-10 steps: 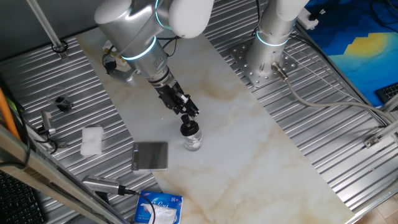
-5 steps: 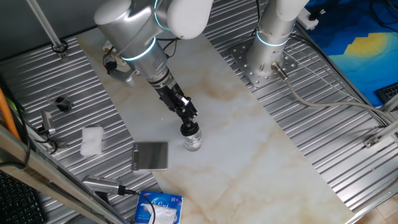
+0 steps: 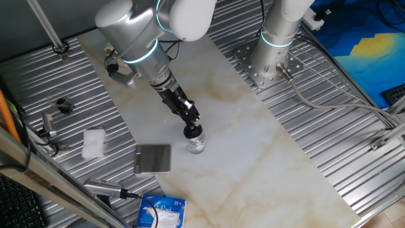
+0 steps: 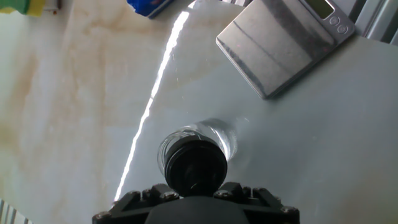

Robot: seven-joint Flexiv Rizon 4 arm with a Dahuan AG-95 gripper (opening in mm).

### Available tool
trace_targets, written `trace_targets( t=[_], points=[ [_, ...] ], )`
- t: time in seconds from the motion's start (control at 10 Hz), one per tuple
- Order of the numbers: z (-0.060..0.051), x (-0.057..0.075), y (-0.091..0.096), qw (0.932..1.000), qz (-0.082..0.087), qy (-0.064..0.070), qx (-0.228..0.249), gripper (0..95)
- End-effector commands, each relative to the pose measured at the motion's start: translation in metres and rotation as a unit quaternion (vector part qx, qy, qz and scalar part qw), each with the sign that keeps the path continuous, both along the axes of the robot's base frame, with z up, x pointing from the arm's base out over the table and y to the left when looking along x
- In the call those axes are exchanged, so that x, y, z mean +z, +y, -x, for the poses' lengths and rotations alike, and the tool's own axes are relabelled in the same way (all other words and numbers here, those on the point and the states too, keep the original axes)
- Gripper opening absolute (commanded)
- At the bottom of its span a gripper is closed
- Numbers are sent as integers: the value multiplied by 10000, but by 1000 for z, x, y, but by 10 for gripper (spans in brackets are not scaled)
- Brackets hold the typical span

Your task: Screw the lid onto the jar

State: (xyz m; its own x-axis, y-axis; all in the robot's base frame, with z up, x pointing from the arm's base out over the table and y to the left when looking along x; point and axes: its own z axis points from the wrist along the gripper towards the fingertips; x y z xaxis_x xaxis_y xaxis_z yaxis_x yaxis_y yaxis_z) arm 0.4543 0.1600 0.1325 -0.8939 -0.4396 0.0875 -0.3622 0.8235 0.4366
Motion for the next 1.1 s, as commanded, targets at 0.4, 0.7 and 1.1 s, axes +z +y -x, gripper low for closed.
trace_targets(
  t=[0.4, 0.7, 1.1],
  points=[
    [1, 0, 0, 10000, 16, 13, -10, 0],
    [1, 1, 0, 10000, 36, 30, -13, 0],
    [2, 6, 3, 9997, 231, 54, -30, 0]
  ],
)
